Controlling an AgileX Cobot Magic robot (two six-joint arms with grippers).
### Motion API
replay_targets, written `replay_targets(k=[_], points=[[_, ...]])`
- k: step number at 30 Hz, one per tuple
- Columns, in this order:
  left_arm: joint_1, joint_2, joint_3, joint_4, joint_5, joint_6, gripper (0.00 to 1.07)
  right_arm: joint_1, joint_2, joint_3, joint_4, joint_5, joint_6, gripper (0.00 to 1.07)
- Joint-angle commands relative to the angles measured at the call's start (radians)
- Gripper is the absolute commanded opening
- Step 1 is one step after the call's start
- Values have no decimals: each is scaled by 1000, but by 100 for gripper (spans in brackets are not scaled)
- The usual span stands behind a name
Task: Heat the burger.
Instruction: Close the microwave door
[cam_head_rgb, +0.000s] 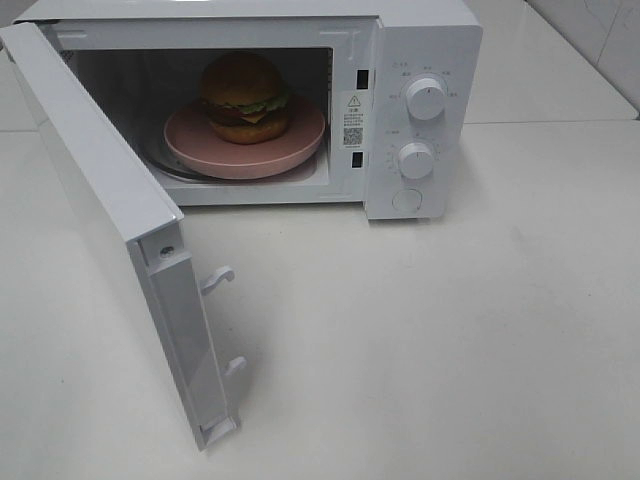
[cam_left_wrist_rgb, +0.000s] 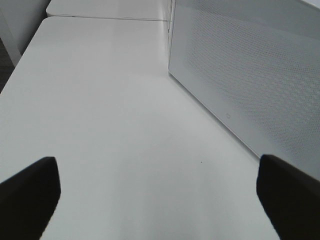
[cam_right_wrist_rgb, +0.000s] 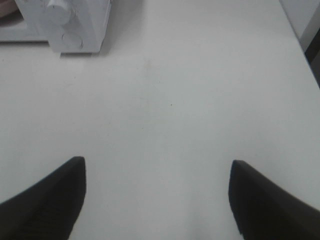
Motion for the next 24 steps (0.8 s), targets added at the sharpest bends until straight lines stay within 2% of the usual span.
replay_targets(k=[1, 5, 24], points=[[0, -14, 1, -3, -15, -1, 100, -24, -40, 1, 5, 0, -14, 76], [0, -14, 1, -3, -15, -1, 100, -67, -143, 2, 6, -2, -19, 76], [0, -10, 1, -2, -15, -1, 100, -66, -140, 3, 9, -3, -26, 76]])
